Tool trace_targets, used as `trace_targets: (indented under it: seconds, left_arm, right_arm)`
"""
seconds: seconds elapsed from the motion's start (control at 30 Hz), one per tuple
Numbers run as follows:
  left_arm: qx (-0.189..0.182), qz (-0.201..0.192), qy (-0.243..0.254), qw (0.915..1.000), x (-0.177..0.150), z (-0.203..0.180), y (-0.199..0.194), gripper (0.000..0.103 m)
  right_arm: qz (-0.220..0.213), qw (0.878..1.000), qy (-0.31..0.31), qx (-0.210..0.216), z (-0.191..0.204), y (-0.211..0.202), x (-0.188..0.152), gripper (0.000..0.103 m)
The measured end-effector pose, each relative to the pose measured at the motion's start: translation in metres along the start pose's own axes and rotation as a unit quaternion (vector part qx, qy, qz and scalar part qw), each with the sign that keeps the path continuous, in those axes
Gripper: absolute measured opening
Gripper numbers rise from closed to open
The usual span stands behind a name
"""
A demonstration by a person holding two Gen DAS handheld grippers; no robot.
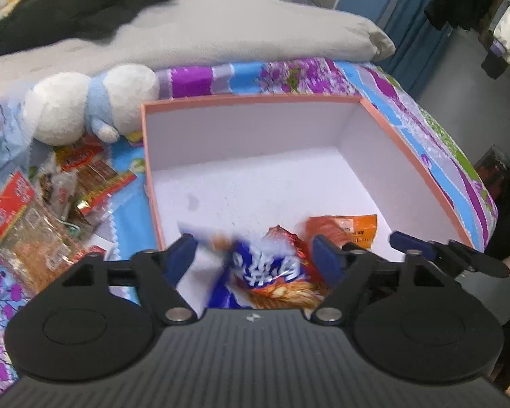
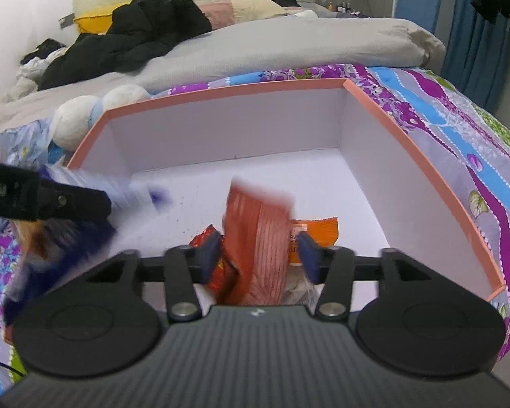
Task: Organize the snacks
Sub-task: 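Open both grippers to drop the chip bag and red packet into the box, then withdraw both tools from the pink box back toward the snack pile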
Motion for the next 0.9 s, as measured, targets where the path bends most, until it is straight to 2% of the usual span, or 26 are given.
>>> trace_targets:
  seconds: [0.3,0.37,0.47,0.6,0.73,0.9]
  left_arm:
    - [-0.013,-0.047,-0.009,0.9988,0.008,0.009,-0.058,0.083]
    - [-0.015,-0.059,-0.006,0.9981,0.006,0.011,-0.072,0.083]
    - [-0.018,-0.078,0.0,0.9968,0.002,0.016,-0.096,0.083]
    - [-0.025,-0.093,-0.002,0.9953,-0.01,0.03,-0.123,0.083]
    - [-0.014,-0.106,0.008,0.9942,-0.021,0.046,-0.143,0.083]
    - [-0.004,-0.115,0.0,0.9933,-0.031,0.074,-0.166,0.083]
  right_arm:
    - [-0.025,0.999,0.002,-0.022,0.004,-0.032,0.015,0.068]
    - [-0.036,0.999,-0.003,-0.032,0.009,-0.043,0.019,0.075]
    - [-0.051,0.998,-0.015,-0.041,0.017,-0.06,0.024,0.076]
    - [-0.066,0.996,-0.026,-0.049,0.036,-0.078,0.028,0.076]
    - [-0.078,0.995,-0.025,-0.059,0.058,-0.094,0.03,0.076]
    - [-0.083,0.996,-0.006,-0.036,0.087,-0.108,0.032,0.076]
Point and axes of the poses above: each gripper's, at about its wrist camera, not at the fingertips, and y roughly the way its jaws point, z to its left, x to its top, the point moved 1 cm from there along y, roughly the way its jaws point, and after that the axes turned 14 degrees about -y, right-handed, at the moved point
